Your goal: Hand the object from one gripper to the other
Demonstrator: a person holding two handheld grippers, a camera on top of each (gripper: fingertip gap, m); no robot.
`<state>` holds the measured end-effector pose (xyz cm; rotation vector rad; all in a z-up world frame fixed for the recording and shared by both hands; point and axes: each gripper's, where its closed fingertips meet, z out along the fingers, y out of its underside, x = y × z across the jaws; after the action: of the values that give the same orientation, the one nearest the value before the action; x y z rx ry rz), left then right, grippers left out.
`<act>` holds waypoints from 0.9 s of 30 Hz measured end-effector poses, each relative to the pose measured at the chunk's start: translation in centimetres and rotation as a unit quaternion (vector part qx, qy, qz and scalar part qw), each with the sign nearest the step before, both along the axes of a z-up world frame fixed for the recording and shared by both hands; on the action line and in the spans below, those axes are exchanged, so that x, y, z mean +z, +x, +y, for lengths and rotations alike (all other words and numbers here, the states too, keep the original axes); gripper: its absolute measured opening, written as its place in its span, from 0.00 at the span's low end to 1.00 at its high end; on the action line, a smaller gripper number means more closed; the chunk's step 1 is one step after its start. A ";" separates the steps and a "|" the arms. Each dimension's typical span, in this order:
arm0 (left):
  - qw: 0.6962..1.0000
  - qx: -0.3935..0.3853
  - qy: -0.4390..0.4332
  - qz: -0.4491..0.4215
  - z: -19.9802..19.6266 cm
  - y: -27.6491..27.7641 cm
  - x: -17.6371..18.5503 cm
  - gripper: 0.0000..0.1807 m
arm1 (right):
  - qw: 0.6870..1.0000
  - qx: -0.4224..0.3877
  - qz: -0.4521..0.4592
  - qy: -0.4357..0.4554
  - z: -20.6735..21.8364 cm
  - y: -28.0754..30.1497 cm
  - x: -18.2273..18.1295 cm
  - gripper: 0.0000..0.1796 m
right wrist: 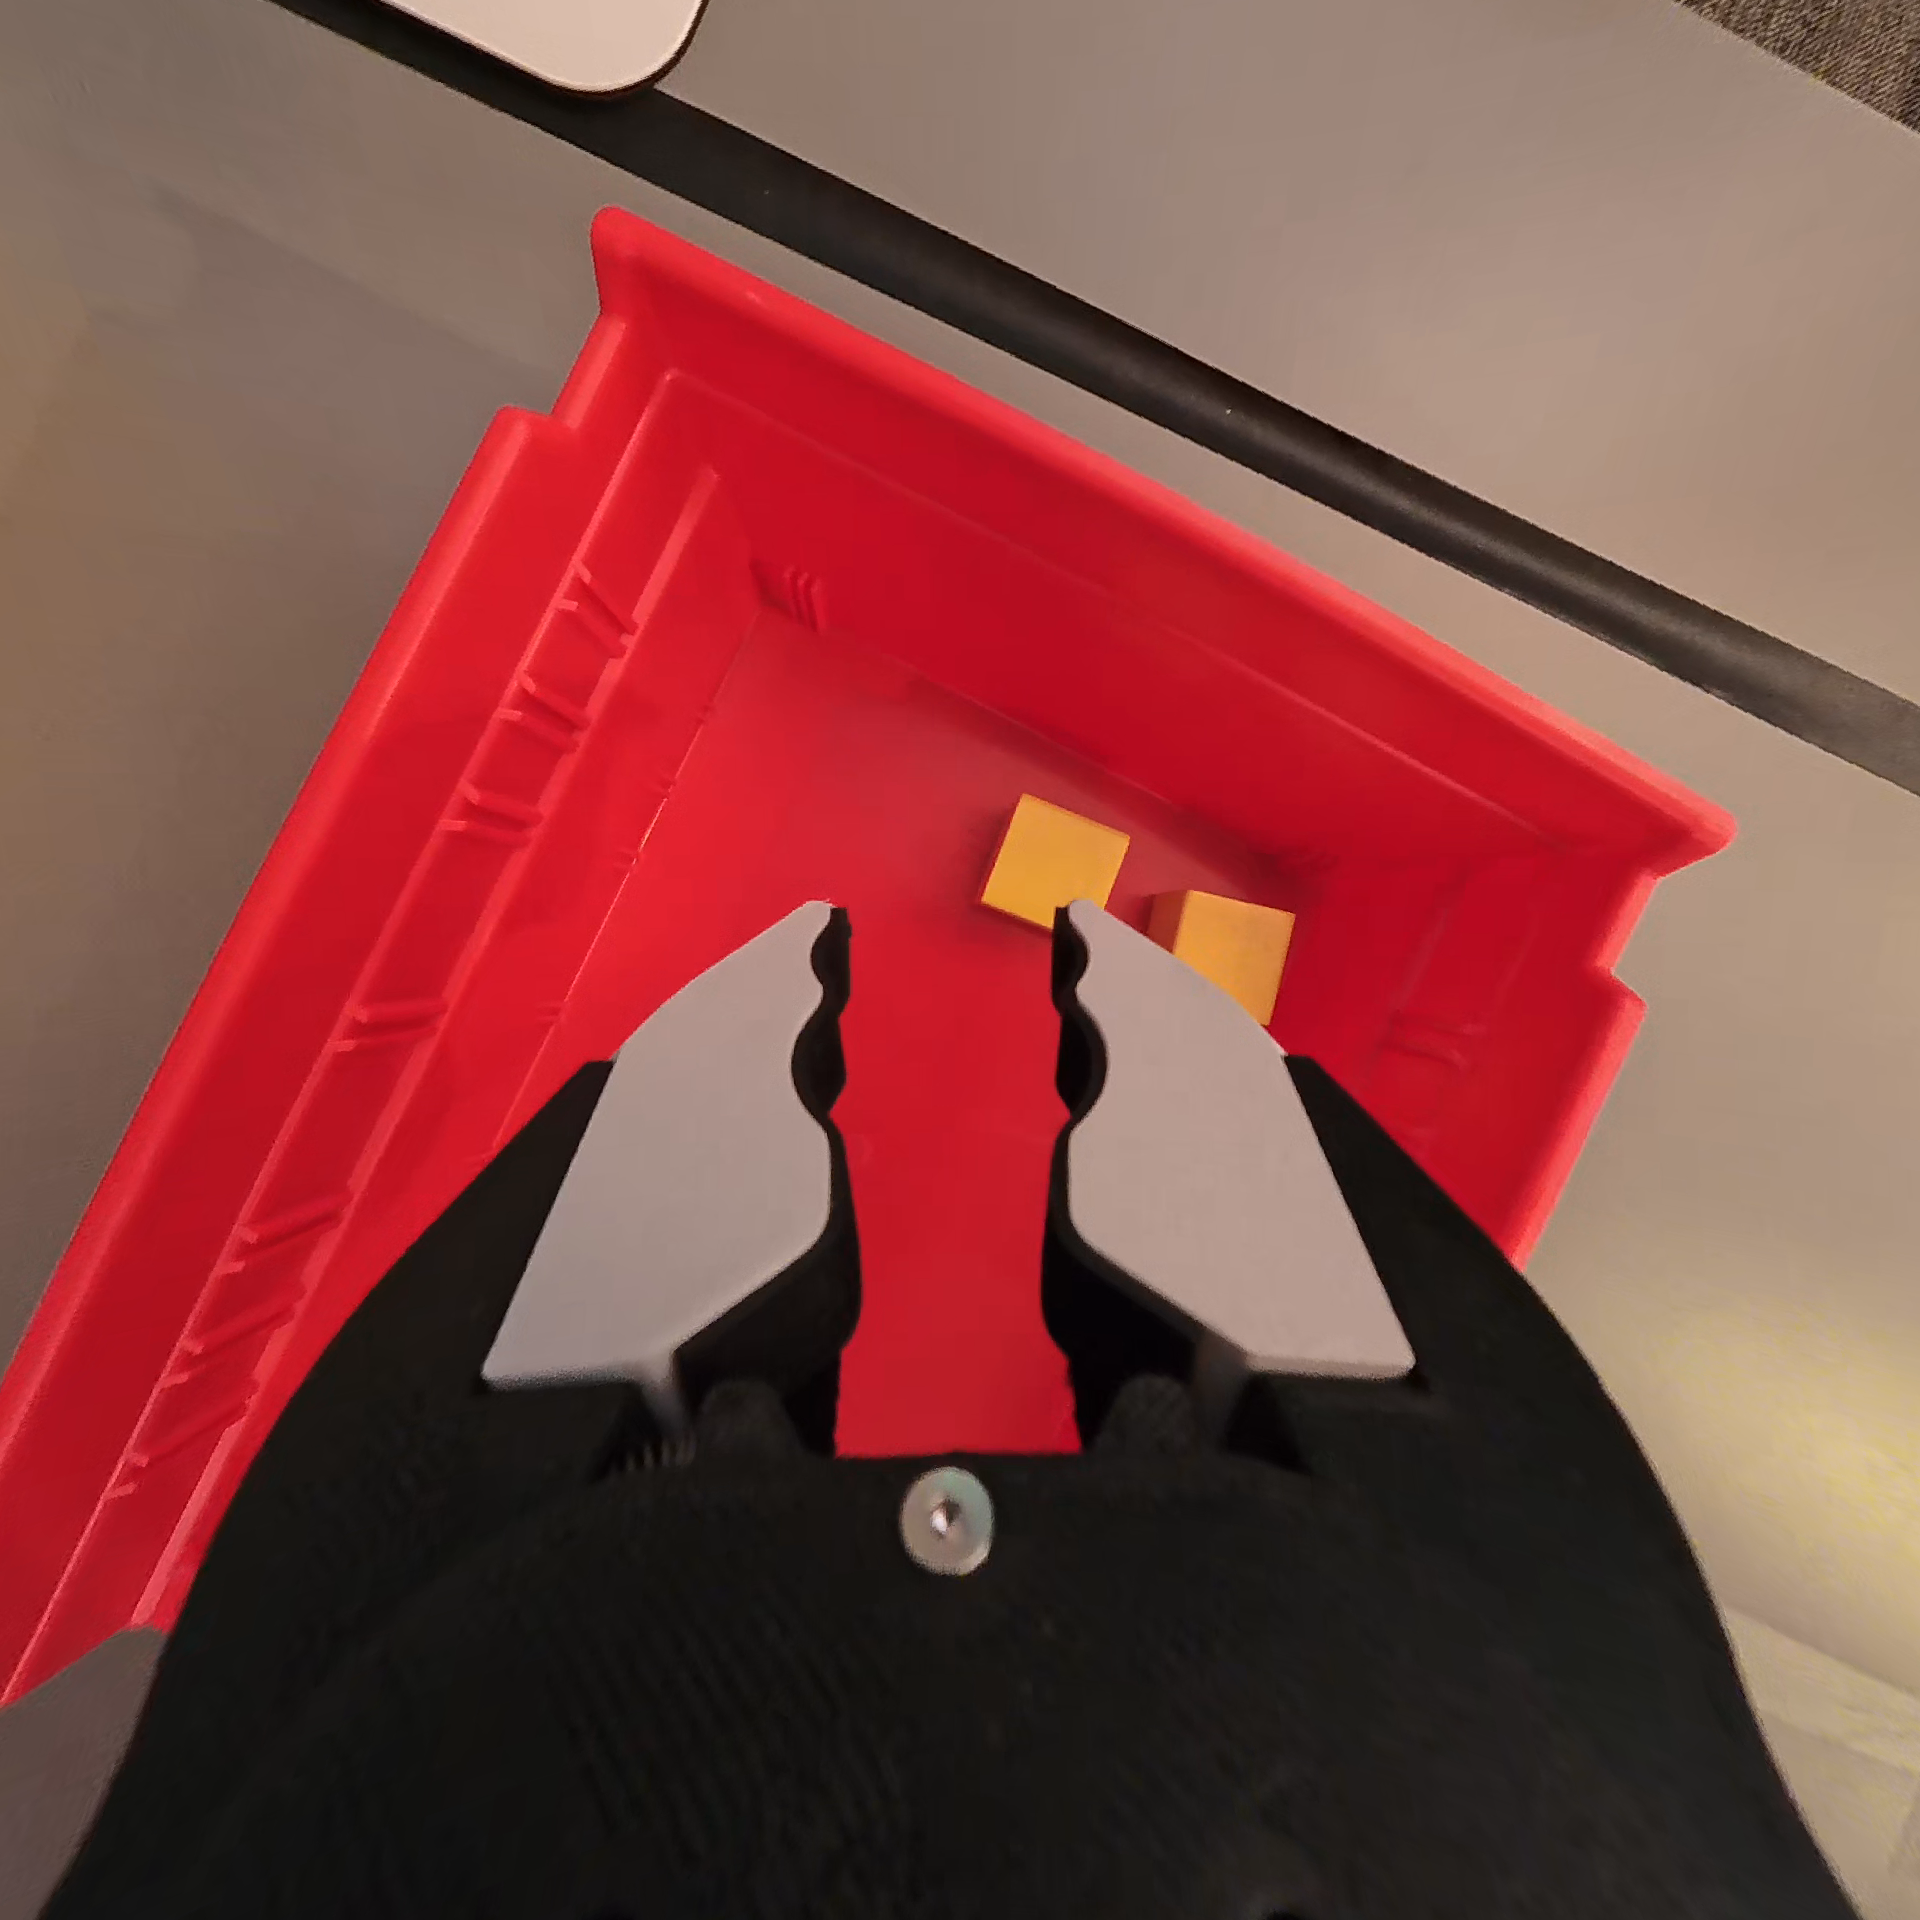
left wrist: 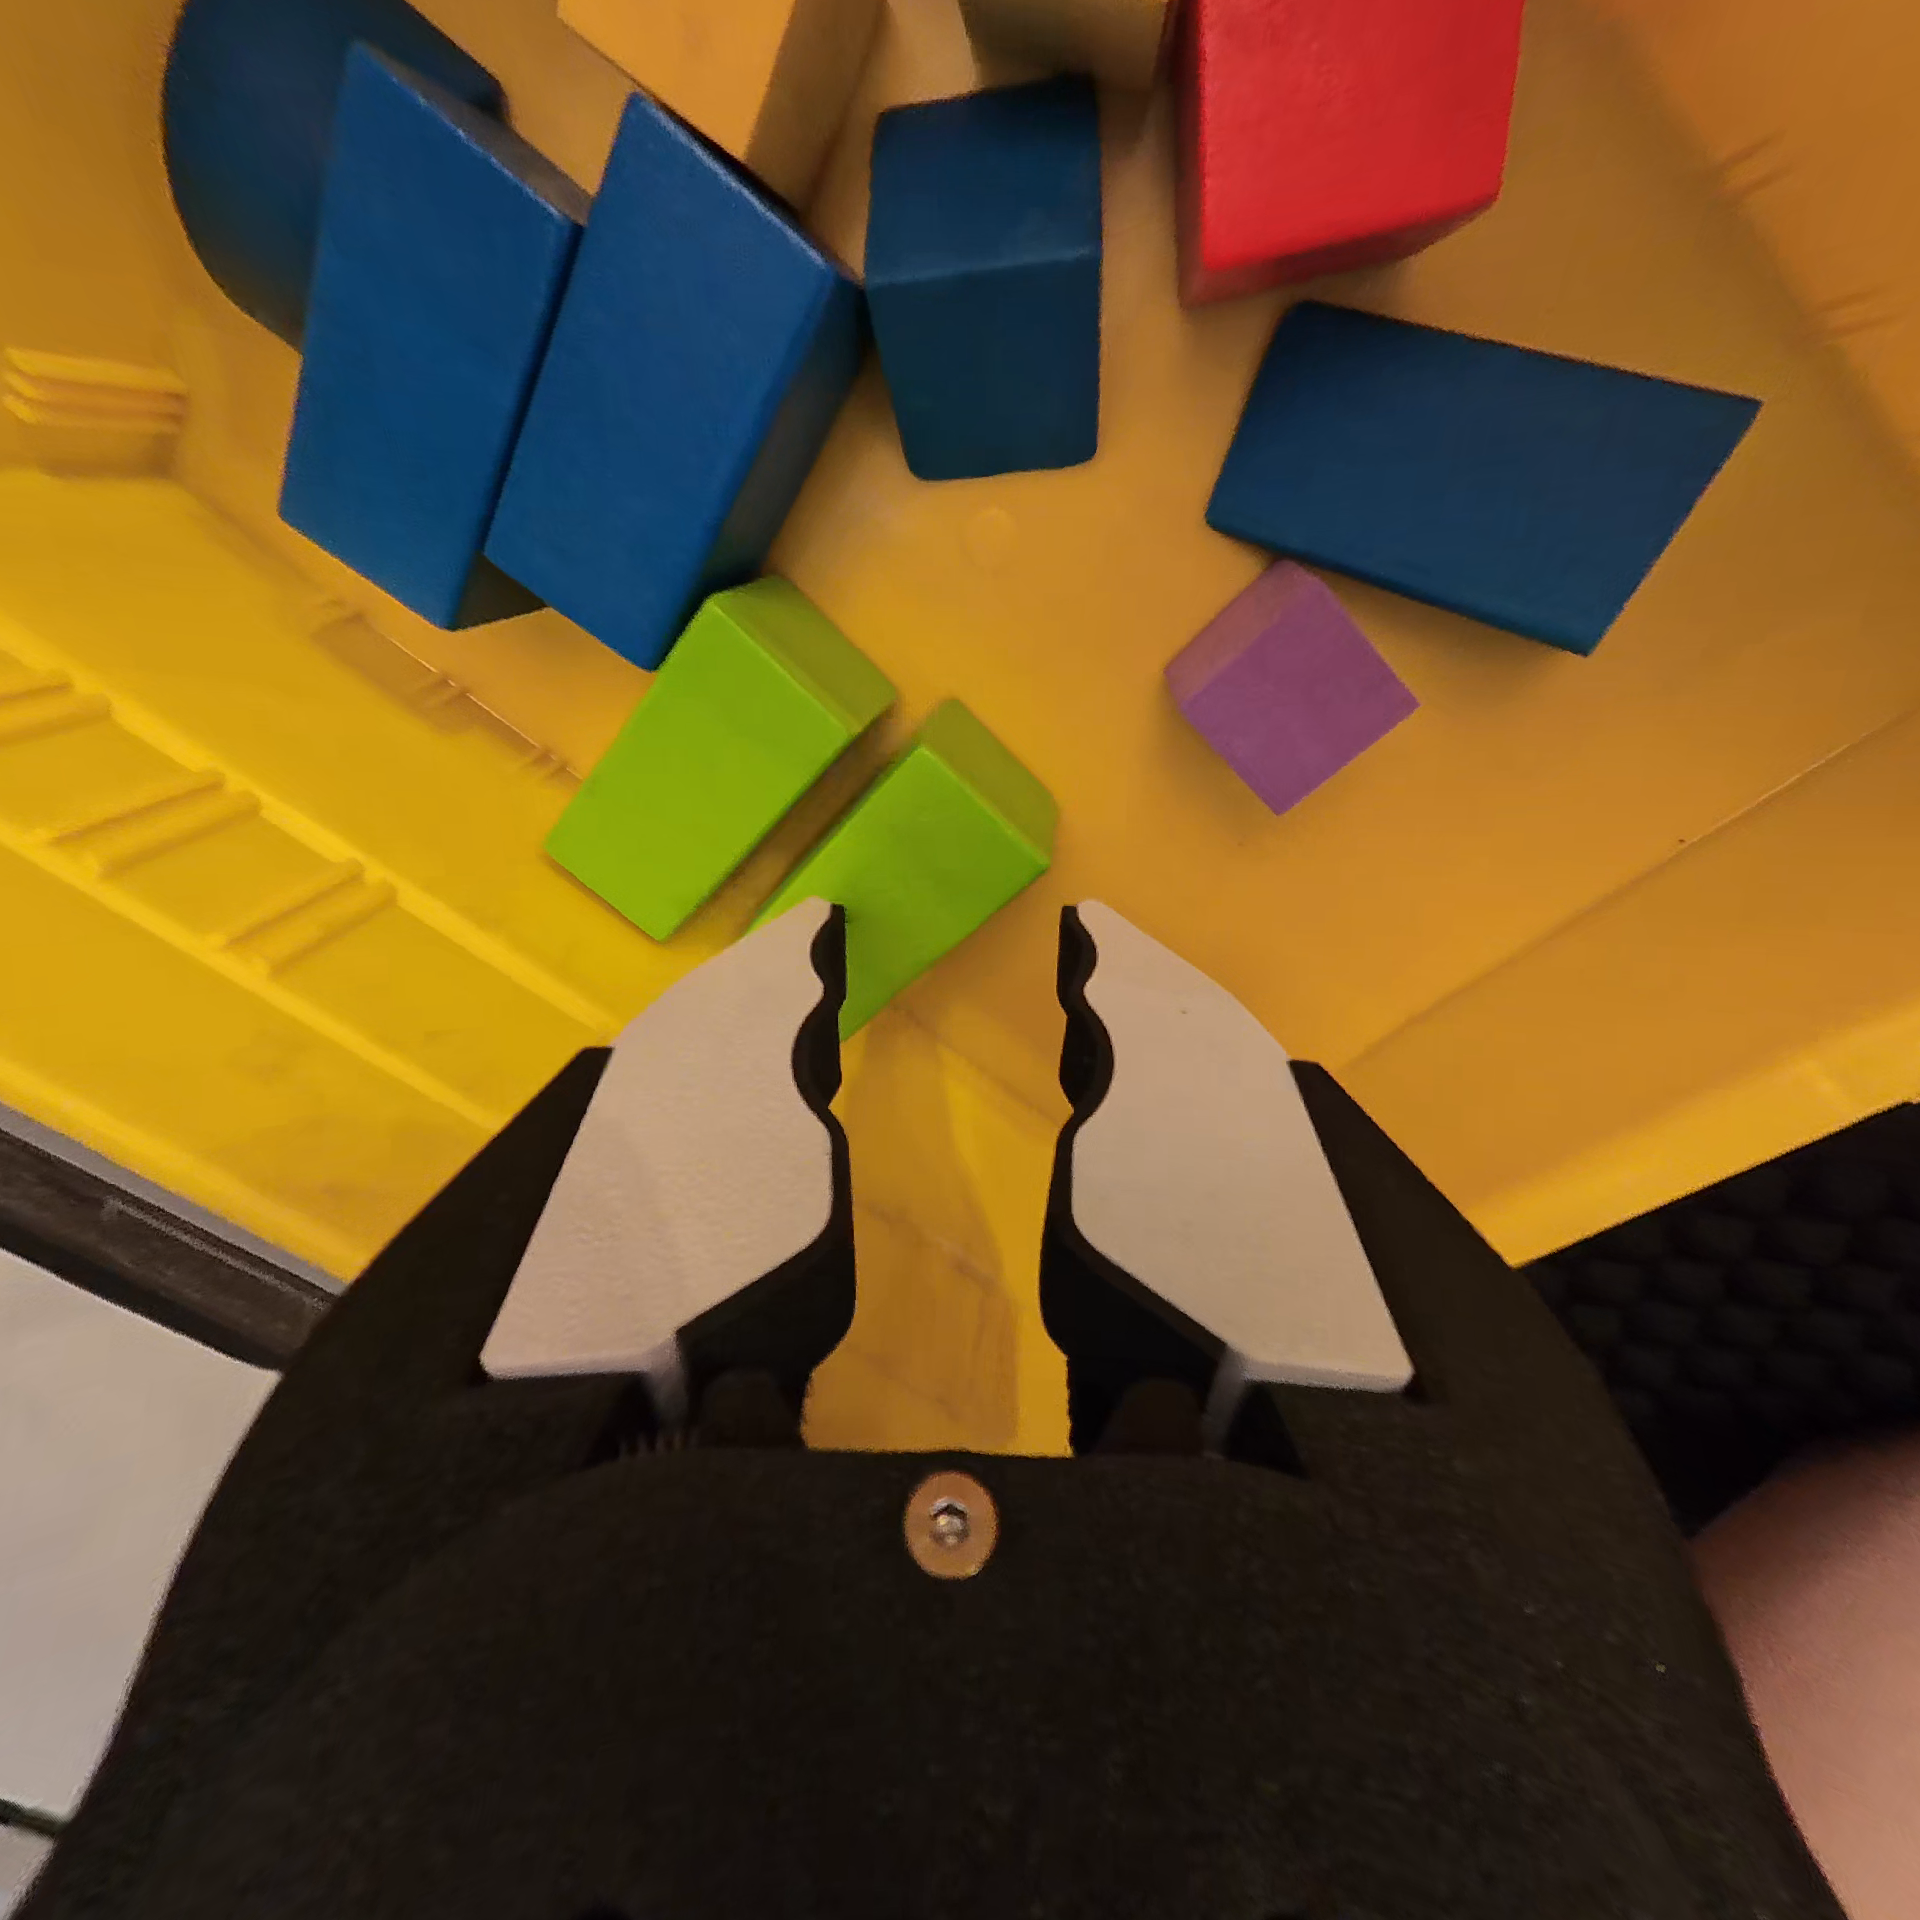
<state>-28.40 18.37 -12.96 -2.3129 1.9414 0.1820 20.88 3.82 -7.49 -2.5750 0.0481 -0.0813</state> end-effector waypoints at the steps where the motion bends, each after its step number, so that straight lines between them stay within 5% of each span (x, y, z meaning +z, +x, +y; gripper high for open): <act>1: 1.000 -0.006 -0.004 0.004 -0.3 -0.1 0.0 0.21 | 1.000 0.000 0.000 -0.001 0.0 0.0 0.0 0.21; 15: 0.999 -0.027 -0.014 -0.029 -0.4 1.1 -0.5 0.29 | 1.000 0.021 0.000 -0.022 -0.2 -0.7 -0.7 0.21; 27: 0.999 -0.012 -0.023 0.027 -0.6 -0.1 -1.7 0.31 | 0.999 0.040 0.002 -0.033 -0.1 -1.5 -1.2 0.21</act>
<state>-28.47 17.78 -14.62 -2.3365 2.0183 0.2022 19.36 3.69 -8.66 -2.6405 -0.0563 -0.0479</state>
